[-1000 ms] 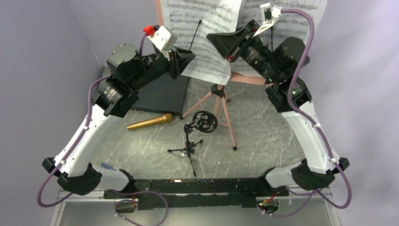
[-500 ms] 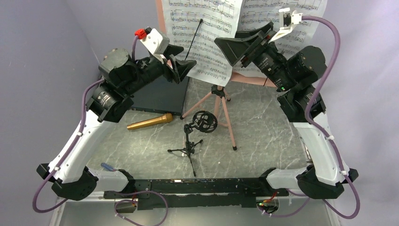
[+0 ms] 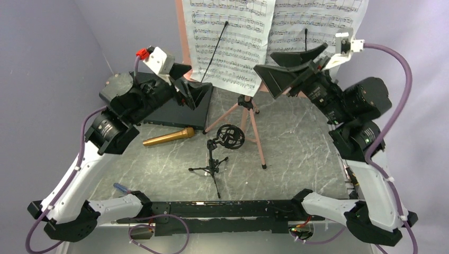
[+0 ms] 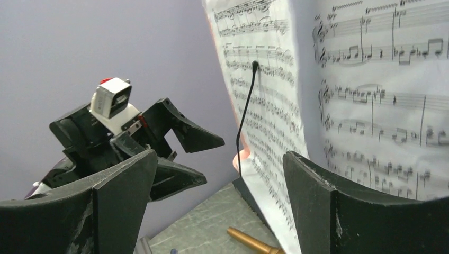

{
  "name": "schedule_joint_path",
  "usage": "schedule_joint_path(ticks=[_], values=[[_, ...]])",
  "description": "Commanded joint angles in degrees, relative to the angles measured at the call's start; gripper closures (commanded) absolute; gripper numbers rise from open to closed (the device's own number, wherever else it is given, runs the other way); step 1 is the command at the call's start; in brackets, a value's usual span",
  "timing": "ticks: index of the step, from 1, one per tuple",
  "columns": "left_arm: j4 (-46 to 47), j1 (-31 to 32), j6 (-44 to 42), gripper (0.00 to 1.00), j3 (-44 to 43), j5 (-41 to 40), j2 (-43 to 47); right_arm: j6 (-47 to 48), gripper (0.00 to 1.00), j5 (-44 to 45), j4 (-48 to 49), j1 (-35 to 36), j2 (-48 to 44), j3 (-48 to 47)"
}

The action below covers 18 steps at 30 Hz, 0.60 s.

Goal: Set up the instrument practice props

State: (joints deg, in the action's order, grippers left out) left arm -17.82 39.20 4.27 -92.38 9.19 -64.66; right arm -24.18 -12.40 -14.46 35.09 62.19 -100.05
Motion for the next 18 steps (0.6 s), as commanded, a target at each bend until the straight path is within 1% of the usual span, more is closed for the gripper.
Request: schedule_joint_path(ticks=[1,6,9,13,18], values=[[-1.27,0.15,4.28,0.06,5.27,-4.17,5.40,-1.64,0.05,-1.63,1.35,0.33,-5.37,3.96],[-5.77,0.17,7.42,0.06,12.43,-8.52,11.70,-3.17,0.00,-4.31,-1.25,0.33,-9.63,9.36],[-7.25,0.15,9.58,0.06,17.35,-9.10,15.51,-4.04,0.00,-5.36,-2.46,0.35,-12.54,14.10],[-10.53,0.17,13.47,0.06,23.74,-12.75,19.55,-5.81,0.00,-5.57,-3.91,0.33,-17.65,21.23],[-15.88,0.17,20.37,0.06,31.20,-17.33,23.75,-7.68,0.00,-5.10,-6.18,0.30,-23.56,30.98]])
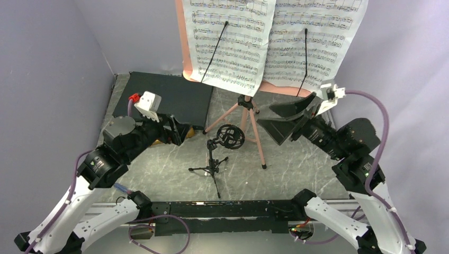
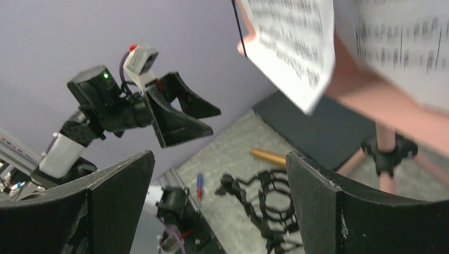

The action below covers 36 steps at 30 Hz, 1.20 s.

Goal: Set up the instrument practice props

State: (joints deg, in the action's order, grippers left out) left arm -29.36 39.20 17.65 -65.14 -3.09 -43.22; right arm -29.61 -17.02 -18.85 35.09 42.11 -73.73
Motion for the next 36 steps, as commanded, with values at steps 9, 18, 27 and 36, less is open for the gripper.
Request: schedule_joint_path(ticks=[9,18,27,36], values=[[-11.01,0.19,19.01,0.06,14.24,-11.62,3.73,-4.09,0.00,3.37,-7.99,0.29,-12.26,15.75],[-9.60,0.16,17.19,0.06,17.32,-13.85,-5.66,-5.64,0.00,5.24,-9.50,0.31,-16.00,22.70],[-0.12,-1.94,5.89,0.08,15.93,-14.01,-20.87,-6.01,0.00,4.97,-8.56,0.27,-15.48,25.95],[6.68,-11.19,-5.80,0.08,10.23,-7.29,-30.97,-5.32,0.00,5.17,-8.47,0.27,-14.93,28.35]])
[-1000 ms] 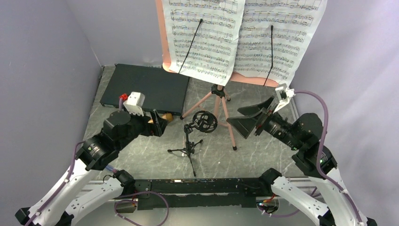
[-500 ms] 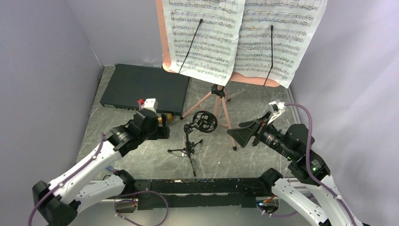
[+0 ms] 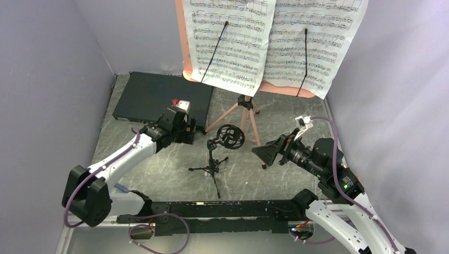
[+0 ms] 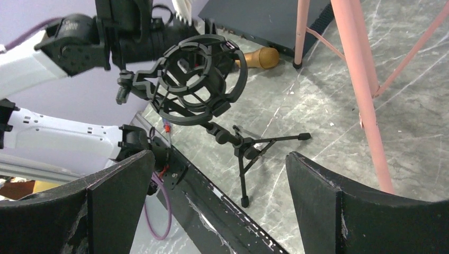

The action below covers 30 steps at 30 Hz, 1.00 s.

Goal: Set up the instrument practice props

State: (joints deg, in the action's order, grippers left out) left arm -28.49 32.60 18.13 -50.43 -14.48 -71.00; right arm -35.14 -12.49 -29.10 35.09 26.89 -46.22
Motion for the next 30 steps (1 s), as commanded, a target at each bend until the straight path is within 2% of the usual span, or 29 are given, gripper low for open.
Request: schedule_joint_path(ticks=[1,6,15,30], values=[[6.30,-5.46,-6.84,0.09,-4.91,4.92,-4.31,0.20,0.00,0.79,1.96,0.29,0.24,1.05],[10.19,-9.18,-9.60,0.10,-5.53,9.51,-9.90,0.11,0.00,1.33,3.02,0.29,0.92,1.83],[8.91,-12.81,-10.13,0.13,-8.02,18.02,-19.07,1.39,0.00,1.59,3.00,0.25,3.24,0.73],[-0.96,-12.36,-9.04,0.14,-13.19,10.07,-28.87,1.21,0.00,1.16,4.04,0.26,3.62,0.59]])
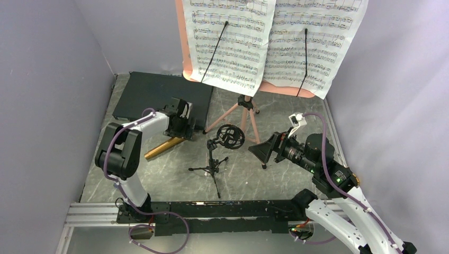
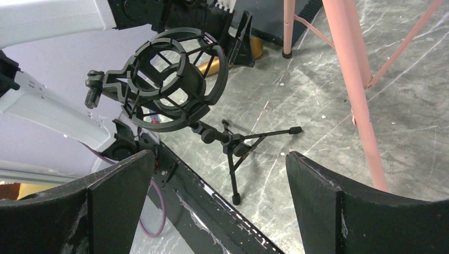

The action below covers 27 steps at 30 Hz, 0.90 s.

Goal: Set up the instrument practice props

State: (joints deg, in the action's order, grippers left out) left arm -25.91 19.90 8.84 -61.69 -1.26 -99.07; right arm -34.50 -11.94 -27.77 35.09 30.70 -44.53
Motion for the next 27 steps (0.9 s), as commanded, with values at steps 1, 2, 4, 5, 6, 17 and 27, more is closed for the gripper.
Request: schedule_joint_path(ticks=[1,2,4,5,6,17,27], values=[[-3.73,0.50,0.15,0.15,-2.02,-2.99,-0.70,0.58,0.00,0.53,2.72,0.31,-0.20,-1.23],[-3.91,0.63,0.24,0.16,-1.98,-2.70,-0.57,0.56,0.00,0.52,2.69,0.28,-0.24,-1.24],[-4.41,1.06,0.69,0.20,-1.88,-2.37,-0.27,0.55,0.00,0.60,2.58,0.26,-0.29,-1.33],[-4.63,1.24,0.92,0.22,-1.82,-2.18,-0.30,0.57,0.00,0.58,2.53,0.31,-0.29,-1.46],[-5.02,1.46,1.40,0.25,-1.69,-2.42,-0.39,0.49,0.00,0.56,2.44,0.30,-0.29,-1.57],[-3.44,2.47,9.02,0.66,2.09,-4.53,1.96,0.39,0.00,1.08,1.12,0.25,-1.74,-2.69],[-0.19,2.51,11.80,0.94,9.01,-1.35,13.85,0.02,0.00,0.88,0.84,0.28,-2.33,-2.34]])
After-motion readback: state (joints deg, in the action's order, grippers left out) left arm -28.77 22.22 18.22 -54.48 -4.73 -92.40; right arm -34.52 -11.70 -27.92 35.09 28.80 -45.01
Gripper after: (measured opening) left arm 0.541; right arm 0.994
